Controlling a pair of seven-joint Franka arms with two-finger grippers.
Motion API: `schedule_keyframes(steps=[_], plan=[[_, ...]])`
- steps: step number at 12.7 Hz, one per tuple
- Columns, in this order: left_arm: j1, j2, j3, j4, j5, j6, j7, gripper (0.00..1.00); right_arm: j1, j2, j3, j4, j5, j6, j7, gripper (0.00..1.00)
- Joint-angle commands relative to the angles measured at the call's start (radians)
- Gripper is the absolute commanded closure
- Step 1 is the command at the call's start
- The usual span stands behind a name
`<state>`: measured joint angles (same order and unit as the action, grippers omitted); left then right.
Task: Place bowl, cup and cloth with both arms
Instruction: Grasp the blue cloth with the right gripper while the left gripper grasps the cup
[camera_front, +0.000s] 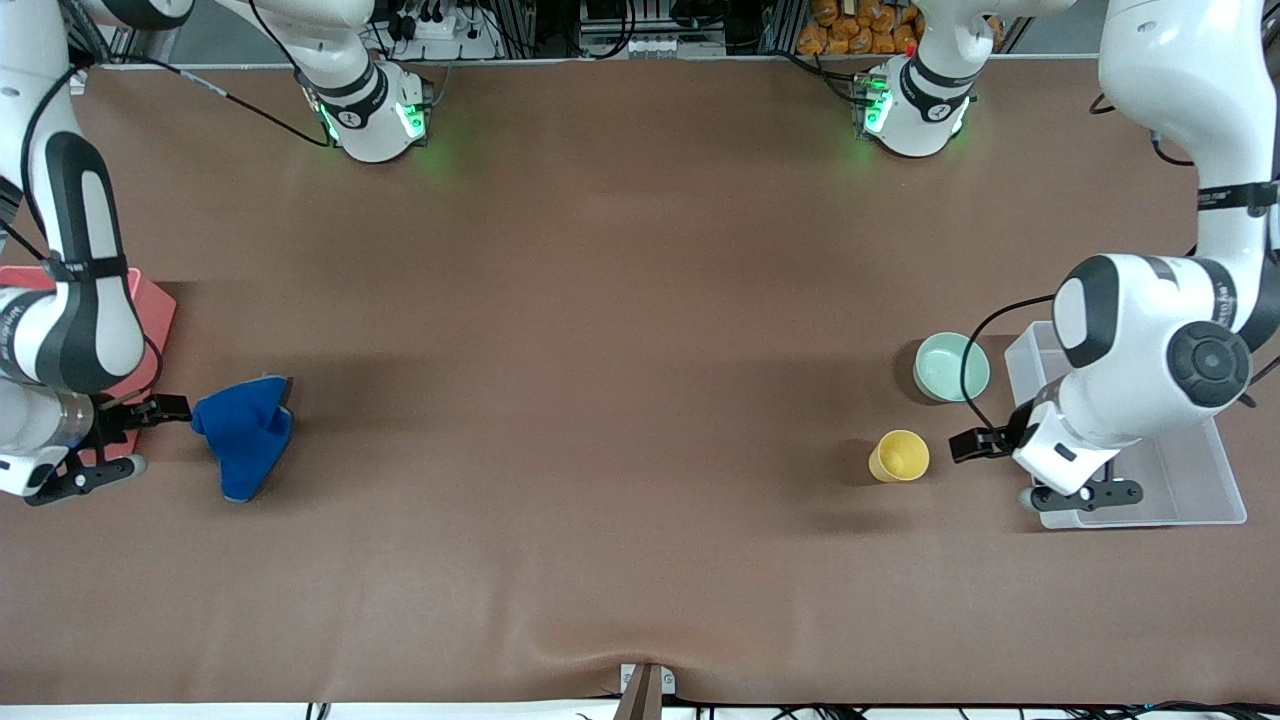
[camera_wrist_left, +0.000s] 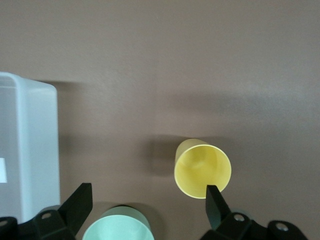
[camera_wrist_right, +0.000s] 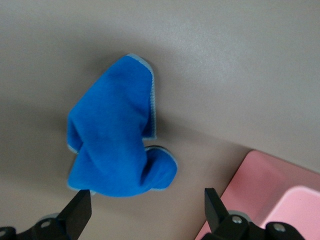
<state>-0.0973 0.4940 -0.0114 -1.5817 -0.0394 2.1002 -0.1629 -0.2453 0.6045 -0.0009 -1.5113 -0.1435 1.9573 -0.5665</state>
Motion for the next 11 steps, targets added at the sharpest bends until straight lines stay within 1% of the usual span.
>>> schedule_keyframes(steps=[1,3,4,5,6,7,9,10,11], plan=[[-0.015,0.055,-0.009,0.011,-0.008,0.058,-0.043,0.00,-0.012,0.030,0.018,0.036,-0.024,-0.003,-0.075,0.00],[-0.022,0.092,-0.010,0.003,-0.008,0.083,-0.052,0.00,-0.005,0.063,0.019,0.028,-0.022,0.024,-0.114,0.00],[-0.022,0.106,-0.010,-0.004,-0.008,0.096,-0.053,0.05,-0.002,0.076,0.021,0.023,-0.022,0.050,-0.140,0.00],[-0.022,0.119,-0.010,-0.011,-0.007,0.106,-0.053,0.06,0.000,0.086,0.022,0.023,-0.021,0.052,-0.194,0.00],[-0.022,0.132,-0.010,-0.020,-0.007,0.122,-0.053,0.10,0.009,0.095,0.022,0.020,-0.016,0.052,-0.237,0.00],[-0.022,0.136,-0.010,-0.035,-0.007,0.151,-0.056,0.18,0.017,0.107,0.024,0.014,-0.014,0.055,-0.246,0.00],[-0.024,0.143,-0.010,-0.043,-0.007,0.162,-0.067,0.26,0.021,0.126,0.024,0.014,-0.013,0.063,-0.245,0.00],[-0.027,0.143,-0.009,-0.044,-0.005,0.164,-0.069,0.38,0.026,0.126,0.025,0.011,-0.007,0.057,-0.243,0.00],[-0.033,0.143,-0.009,-0.046,0.006,0.164,-0.069,0.55,0.037,0.124,0.027,-0.009,0.010,0.054,-0.245,0.00]])
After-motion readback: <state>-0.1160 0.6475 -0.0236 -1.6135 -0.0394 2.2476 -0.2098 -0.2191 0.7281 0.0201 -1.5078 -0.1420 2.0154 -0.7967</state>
